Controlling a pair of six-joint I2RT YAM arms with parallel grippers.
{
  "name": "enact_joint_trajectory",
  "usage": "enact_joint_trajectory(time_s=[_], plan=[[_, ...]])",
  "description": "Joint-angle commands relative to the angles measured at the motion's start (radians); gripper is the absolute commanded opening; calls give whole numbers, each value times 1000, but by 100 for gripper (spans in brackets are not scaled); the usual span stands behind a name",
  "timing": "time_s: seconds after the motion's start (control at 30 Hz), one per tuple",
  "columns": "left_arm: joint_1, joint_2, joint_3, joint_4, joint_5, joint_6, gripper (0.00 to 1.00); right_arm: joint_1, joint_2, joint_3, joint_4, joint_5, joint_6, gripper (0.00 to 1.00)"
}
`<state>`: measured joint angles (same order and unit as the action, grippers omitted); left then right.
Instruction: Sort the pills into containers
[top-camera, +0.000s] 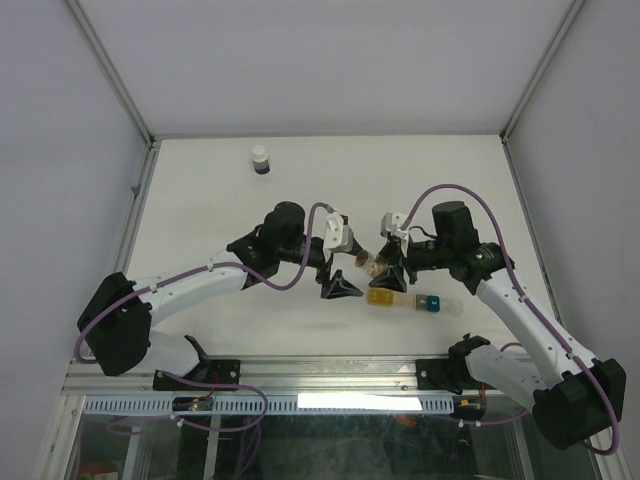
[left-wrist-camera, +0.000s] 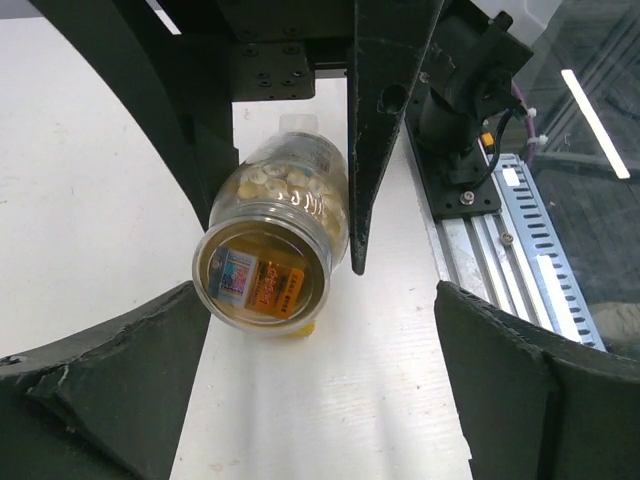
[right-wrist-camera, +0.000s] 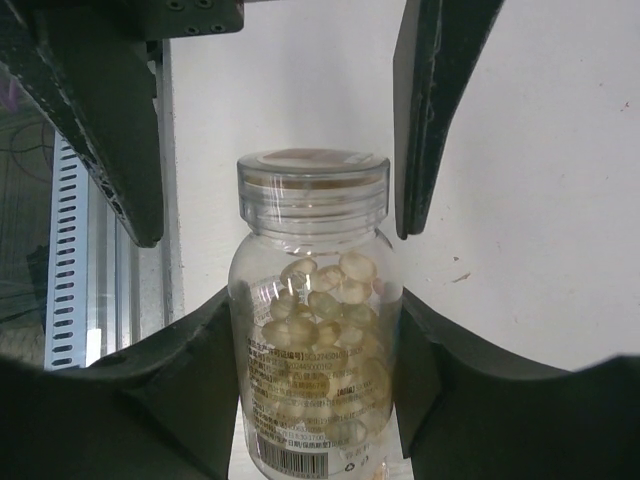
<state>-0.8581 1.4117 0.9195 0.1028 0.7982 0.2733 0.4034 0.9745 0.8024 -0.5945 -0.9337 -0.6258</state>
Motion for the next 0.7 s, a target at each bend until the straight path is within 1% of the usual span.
enact_joint_trajectory(time_s=[0.0, 0.17, 0.3, 0.37, 0.43, 0.53, 0.6, 0.67], plan=[[-4, -93, -49, 164, -71, -36, 99, 1, -22, 40, 64, -46, 8, 0], [3, -137, -108, 223, -164, -119, 99, 0, -22, 40, 61, -51, 6, 0], [3, -209, -193, 281, -263, -209, 99, 1, -24, 38, 61, -52, 5, 0], [4, -260, -244, 332, -284, -289, 99, 0, -23, 38, 61, -50, 5, 0], [5, -319, -286, 374, -342, -396, 99, 0, -21, 39, 62, -50, 5, 0], [5, -384, -333, 440, -348, -526, 99, 0, -19, 37, 63, -50, 5, 0], [5, -406, -352, 487, -364, -633, 99, 1, -16, 36, 62, -49, 5, 0], [5, -408, -346, 490, -378, -719, 97, -1, -15, 37, 64, -48, 5, 0]])
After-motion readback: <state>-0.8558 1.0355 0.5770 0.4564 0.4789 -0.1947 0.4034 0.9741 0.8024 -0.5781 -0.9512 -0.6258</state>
